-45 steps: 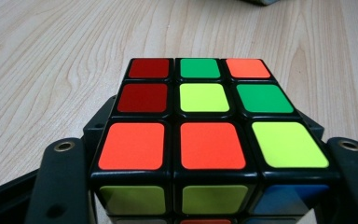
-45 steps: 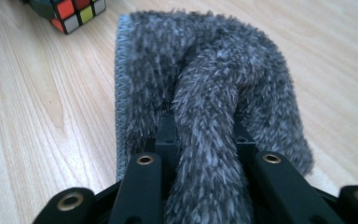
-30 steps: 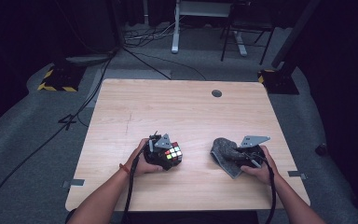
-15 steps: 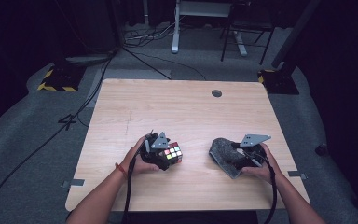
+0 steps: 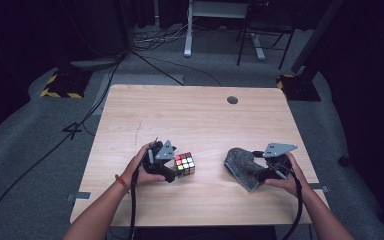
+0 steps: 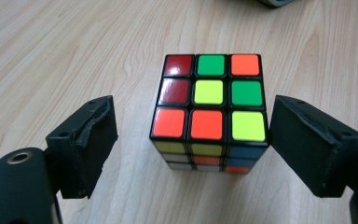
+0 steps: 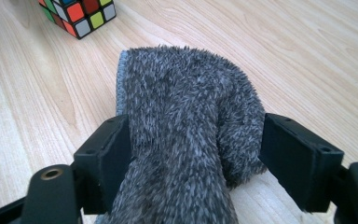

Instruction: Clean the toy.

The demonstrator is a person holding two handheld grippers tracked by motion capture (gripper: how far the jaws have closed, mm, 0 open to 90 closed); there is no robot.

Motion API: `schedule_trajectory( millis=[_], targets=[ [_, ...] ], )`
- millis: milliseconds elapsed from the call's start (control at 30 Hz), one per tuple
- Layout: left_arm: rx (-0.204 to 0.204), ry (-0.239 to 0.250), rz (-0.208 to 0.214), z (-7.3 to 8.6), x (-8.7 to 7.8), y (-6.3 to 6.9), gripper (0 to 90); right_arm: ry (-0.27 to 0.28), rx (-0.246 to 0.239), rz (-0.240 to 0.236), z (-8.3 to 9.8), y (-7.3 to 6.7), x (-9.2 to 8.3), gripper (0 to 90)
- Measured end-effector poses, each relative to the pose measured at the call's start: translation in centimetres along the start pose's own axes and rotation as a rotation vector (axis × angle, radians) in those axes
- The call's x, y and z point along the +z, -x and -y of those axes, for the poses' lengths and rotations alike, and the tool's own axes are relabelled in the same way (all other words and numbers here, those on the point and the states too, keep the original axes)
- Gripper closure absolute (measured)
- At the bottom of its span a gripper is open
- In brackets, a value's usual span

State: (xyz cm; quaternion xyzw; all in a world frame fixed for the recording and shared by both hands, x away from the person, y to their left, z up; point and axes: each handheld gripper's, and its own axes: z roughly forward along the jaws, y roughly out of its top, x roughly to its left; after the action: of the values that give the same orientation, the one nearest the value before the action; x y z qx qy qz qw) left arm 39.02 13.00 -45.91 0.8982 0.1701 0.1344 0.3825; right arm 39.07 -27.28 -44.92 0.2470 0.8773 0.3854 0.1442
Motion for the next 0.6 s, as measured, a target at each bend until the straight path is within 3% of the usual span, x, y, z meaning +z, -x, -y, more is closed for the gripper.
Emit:
schedule_trajectory(
  millis=[233, 600],
  targets=[
    [0.002, -0.037, -0.027, 0.9, -1.1, 0.3, 16.0, -0.031, -0.003, 0.023, 0.7, 0.1, -0.6, 25.5],
    [-0.027, -0.109, -0.055, 3.7, -2.8, 0.2, 16.0, -0.039, 0.025, 0.076, 3.4, 0.6, -3.3, 25.4]
  ],
)
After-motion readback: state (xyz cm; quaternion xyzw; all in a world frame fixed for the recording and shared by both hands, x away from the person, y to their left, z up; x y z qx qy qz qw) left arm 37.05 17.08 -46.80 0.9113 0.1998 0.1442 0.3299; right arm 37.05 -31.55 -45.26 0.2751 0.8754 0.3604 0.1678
